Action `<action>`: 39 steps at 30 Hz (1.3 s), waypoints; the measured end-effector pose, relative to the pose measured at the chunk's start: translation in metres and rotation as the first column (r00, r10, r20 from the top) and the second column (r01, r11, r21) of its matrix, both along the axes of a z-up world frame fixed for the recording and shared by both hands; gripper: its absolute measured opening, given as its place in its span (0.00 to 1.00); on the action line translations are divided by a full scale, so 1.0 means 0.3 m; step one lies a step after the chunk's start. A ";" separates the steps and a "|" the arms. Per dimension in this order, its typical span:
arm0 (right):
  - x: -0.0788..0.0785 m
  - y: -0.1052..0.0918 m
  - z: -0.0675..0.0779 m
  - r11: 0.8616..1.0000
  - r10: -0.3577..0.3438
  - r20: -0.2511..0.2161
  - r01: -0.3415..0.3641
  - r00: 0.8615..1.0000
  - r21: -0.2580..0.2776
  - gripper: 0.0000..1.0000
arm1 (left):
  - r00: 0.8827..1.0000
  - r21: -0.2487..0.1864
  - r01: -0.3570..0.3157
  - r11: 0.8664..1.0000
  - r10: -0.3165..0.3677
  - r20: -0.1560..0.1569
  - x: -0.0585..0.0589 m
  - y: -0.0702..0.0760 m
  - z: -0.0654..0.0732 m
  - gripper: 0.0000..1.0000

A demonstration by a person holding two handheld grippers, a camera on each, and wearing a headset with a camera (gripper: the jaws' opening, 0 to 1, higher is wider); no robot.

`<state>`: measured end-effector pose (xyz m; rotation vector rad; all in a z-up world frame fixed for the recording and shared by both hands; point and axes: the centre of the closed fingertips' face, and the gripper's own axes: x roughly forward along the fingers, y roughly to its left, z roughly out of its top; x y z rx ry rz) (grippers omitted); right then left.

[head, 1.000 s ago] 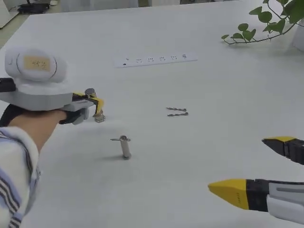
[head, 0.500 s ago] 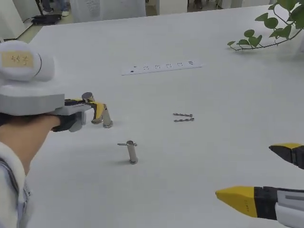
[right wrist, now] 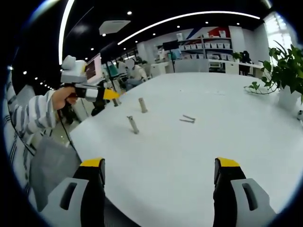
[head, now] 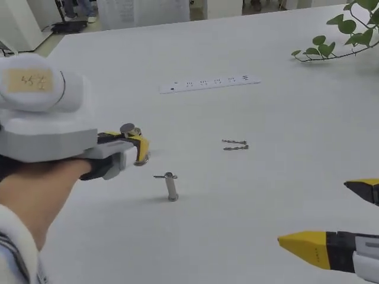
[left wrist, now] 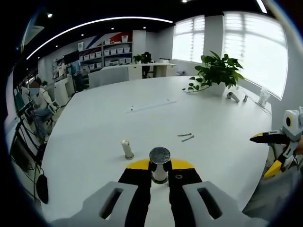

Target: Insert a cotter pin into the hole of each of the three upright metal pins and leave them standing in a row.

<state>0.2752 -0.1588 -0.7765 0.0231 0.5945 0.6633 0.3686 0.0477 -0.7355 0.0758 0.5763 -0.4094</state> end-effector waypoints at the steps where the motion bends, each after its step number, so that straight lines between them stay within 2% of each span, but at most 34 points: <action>1: -0.002 -0.001 -0.001 1.000 0.001 0.000 -0.001 1.000 0.000 0.97 | 1.000 -0.001 0.009 1.000 -0.009 -0.002 -0.010 -0.014 -0.001 0.11; 5: -0.010 -0.004 -0.004 1.000 0.000 -0.004 0.000 1.000 0.004 0.97 | 0.999 -0.015 0.032 0.999 -0.032 -0.002 -0.031 -0.054 -0.014 0.11; 16: -0.034 -0.020 -0.021 1.000 -0.010 -0.026 0.010 1.000 0.002 0.97 | 0.995 -0.034 0.086 0.996 -0.088 -0.041 -0.091 -0.153 -0.107 0.11; 19: -0.035 -0.028 -0.024 1.000 -0.014 -0.029 0.014 0.999 -0.003 0.97 | 0.995 -0.023 0.095 0.995 -0.096 -0.038 -0.094 -0.171 -0.122 0.11; 23: -0.033 -0.038 -0.027 1.000 -0.021 -0.033 0.021 0.999 -0.005 0.97 | 0.995 -0.030 0.093 0.995 -0.094 -0.043 -0.091 -0.190 -0.146 0.11; 27: -0.035 -0.046 -0.032 1.000 -0.022 -0.039 0.022 0.999 -0.011 0.97 | 0.993 -0.005 0.103 0.995 -0.103 -0.053 -0.096 -0.208 -0.183 0.11; 30: -0.038 -0.048 -0.035 1.000 -0.022 -0.043 0.022 0.999 -0.009 0.97 | 0.992 -0.018 0.107 0.994 -0.108 -0.064 -0.100 -0.226 -0.199 0.11; 33: -0.042 -0.046 -0.041 1.000 -0.020 -0.052 0.020 0.998 -0.003 0.97 | 0.990 0.000 0.125 0.992 -0.124 -0.065 -0.099 -0.247 -0.220 0.11; 39: -0.044 -0.036 -0.049 1.000 -0.009 -0.060 0.008 0.998 -0.005 0.97 | 0.988 -0.006 0.136 0.991 -0.136 -0.073 -0.088 -0.272 -0.251 0.11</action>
